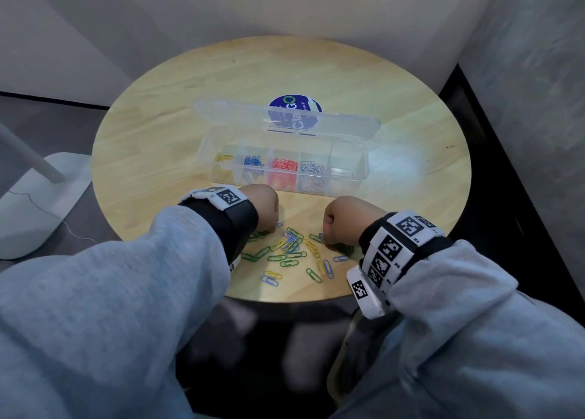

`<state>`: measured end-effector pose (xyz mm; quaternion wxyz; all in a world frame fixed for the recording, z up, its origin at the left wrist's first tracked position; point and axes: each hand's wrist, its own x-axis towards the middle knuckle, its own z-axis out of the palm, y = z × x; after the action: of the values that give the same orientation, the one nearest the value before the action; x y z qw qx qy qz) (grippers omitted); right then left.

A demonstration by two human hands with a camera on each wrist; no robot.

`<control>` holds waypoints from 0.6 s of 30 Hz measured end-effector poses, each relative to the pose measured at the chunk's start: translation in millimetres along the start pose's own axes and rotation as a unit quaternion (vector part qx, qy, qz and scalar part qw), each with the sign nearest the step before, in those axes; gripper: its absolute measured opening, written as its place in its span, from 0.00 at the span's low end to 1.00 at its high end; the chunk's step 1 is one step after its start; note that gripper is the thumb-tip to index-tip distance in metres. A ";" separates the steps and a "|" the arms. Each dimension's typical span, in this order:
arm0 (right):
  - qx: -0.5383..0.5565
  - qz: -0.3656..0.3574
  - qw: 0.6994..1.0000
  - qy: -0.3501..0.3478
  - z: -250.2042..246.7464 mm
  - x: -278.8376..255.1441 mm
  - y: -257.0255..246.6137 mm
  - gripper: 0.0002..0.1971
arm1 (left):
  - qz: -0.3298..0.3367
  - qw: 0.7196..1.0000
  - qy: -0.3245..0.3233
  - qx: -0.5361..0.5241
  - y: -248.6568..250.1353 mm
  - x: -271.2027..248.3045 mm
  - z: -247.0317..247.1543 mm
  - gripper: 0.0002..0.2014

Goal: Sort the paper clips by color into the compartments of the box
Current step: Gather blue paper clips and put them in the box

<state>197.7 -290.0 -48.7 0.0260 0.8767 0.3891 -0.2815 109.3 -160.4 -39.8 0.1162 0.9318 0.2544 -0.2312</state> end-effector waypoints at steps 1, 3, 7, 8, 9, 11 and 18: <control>0.001 -0.003 1.000 0.005 -0.4 -1.0 -0.5 0.10 | 0.004 1.000 0.008 -0.006 -0.7 -0.2 0.9 0.06; 0.006 -0.015 1.000 0.011 -1.4 -3.7 -1.0 0.13 | 0.013 0.999 0.022 -0.025 -3.1 -0.8 3.2 0.05; 0.037 -0.039 0.999 0.008 -4.6 -7.2 0.8 0.11 | 0.019 0.994 0.029 -0.108 -11.1 -3.5 4.4 0.10; 0.072 -0.035 0.997 0.014 -5.7 -7.4 3.2 0.08 | 0.017 0.990 0.030 -0.140 -13.4 -5.6 3.1 0.10; 0.114 -0.031 0.993 0.022 -7.3 -7.3 6.2 0.06 | 0.018 0.985 0.029 -0.171 -15.9 -7.4 1.8 0.08; 0.206 -0.022 0.978 0.019 -11.3 -8.4 12.7 0.07 | 0.023 0.969 0.010 -0.244 -21.1 -9.9 -1.1 0.06; 0.512 0.001 0.858 -0.050 -32.6 -19.2 28.4 0.12 | -0.039 0.757 -0.081 -0.648 -20.4 -21.6 -10.6 0.11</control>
<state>222.7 -313.9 -16.4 -0.4064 0.7516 0.1876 -0.4845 86.0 -148.8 -22.1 0.7030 0.6009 0.3694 -0.0905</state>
